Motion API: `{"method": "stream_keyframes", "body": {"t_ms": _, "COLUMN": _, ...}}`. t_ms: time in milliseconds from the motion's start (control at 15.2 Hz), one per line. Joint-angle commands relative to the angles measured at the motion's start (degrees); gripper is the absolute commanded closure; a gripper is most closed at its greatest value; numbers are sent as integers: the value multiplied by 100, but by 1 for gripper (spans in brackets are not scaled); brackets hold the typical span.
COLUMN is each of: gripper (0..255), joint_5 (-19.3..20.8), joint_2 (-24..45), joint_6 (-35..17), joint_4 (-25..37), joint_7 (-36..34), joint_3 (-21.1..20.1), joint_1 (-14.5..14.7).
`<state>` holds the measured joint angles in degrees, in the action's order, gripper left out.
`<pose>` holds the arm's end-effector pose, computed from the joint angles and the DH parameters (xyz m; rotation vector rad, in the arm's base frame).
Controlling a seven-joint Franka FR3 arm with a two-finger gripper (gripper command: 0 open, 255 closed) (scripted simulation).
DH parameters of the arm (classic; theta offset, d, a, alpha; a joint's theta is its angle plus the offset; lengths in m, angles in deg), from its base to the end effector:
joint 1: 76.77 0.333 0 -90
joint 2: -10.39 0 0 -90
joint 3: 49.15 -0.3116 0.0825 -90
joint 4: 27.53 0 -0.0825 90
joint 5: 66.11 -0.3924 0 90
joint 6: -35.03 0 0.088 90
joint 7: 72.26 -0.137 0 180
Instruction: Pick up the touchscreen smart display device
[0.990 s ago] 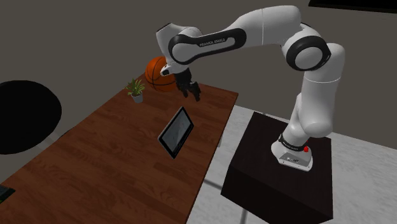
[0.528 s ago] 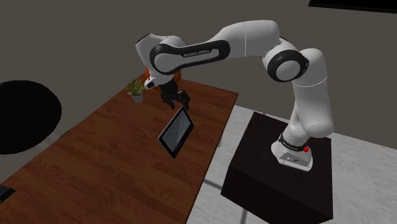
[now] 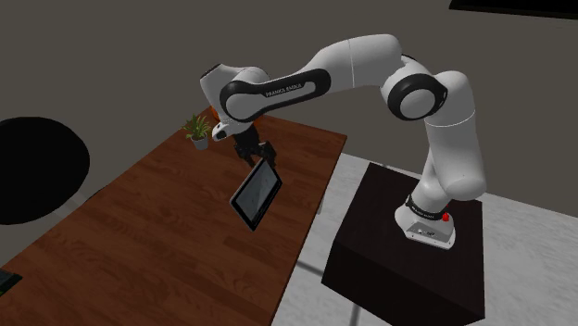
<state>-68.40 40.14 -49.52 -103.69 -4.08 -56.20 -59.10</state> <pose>0.6010 0.2684 0.3773 -1.9903 -2.0763 0.4430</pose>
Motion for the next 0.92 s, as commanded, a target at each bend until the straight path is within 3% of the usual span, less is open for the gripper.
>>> {"method": "stream_keyframes", "body": {"t_ms": 0, "gripper": 255, "joint_5": -1, "joint_2": -11, "joint_6": -46, "joint_4": -54, "joint_7": 1, "joint_3": -1, "joint_1": 1}}
{"method": "stream_keyframes", "body": {"t_ms": 594, "gripper": 255, "joint_5": 1, "joint_2": 17, "joint_6": -24, "joint_4": -4, "joint_7": -3, "joint_3": -1, "joint_1": 5}}
{"method": "stream_keyframes", "body": {"t_ms": 858, "gripper": 255, "joint_5": -4, "joint_2": -3, "joint_6": 272, "joint_4": 272, "joint_7": -24, "joint_3": -6, "joint_1": 8}}
